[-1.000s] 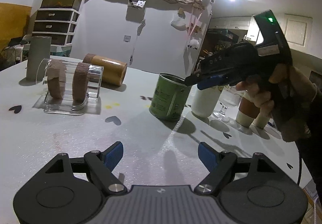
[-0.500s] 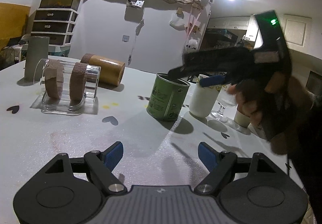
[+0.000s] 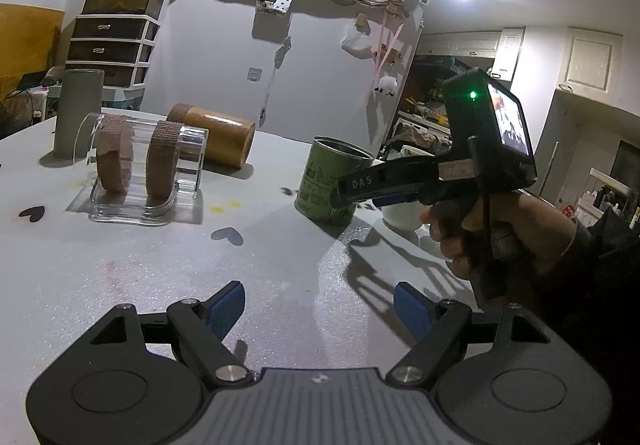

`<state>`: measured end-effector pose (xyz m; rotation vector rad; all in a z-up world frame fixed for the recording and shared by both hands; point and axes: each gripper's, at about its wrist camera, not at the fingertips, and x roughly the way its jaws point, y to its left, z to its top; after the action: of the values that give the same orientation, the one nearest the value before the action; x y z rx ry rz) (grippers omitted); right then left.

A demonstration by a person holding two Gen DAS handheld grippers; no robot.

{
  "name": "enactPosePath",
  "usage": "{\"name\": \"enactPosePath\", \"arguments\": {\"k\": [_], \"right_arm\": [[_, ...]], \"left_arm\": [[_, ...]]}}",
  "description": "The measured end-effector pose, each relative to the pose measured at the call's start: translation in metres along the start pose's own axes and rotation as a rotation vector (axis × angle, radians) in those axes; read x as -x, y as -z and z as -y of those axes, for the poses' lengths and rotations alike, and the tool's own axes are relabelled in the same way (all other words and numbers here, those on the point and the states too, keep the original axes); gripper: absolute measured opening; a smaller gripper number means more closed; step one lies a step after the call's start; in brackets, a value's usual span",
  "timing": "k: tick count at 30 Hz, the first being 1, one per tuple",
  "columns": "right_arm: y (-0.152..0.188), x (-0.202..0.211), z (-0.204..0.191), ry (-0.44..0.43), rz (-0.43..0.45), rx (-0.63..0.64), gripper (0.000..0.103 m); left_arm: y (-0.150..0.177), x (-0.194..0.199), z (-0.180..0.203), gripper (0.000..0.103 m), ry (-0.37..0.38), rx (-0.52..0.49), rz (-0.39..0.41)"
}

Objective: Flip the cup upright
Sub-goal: 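Rotate the tin open end up and set it on the table with the right gripper, then open the right gripper and withdraw it from the tin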

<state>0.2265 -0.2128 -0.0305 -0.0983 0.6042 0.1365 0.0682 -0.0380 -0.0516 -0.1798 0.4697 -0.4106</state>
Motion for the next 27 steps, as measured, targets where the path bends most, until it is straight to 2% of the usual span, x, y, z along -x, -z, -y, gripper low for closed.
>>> {"name": "enactPosePath", "arguments": {"k": [7,18,23,27], "right_arm": [[0.004,0.008,0.008,-0.023,0.012,-0.045,0.052],[0.018,0.110,0.016,-0.106,0.254,-0.063,0.060],[0.042,0.148,0.024,-0.076,0.330,-0.056,0.064],[0.063,0.170,0.032,-0.045,0.370,-0.070,0.071]], "left_arm": [[-0.003,0.000,0.002,0.082,-0.008,-0.013,0.005],[-0.015,0.011,0.010,0.082,-0.076,-0.076,0.036],[-0.019,0.017,0.019,0.083,-0.100,-0.112,0.050],[-0.020,0.024,0.027,0.089,-0.131,-0.146,0.071]]}}
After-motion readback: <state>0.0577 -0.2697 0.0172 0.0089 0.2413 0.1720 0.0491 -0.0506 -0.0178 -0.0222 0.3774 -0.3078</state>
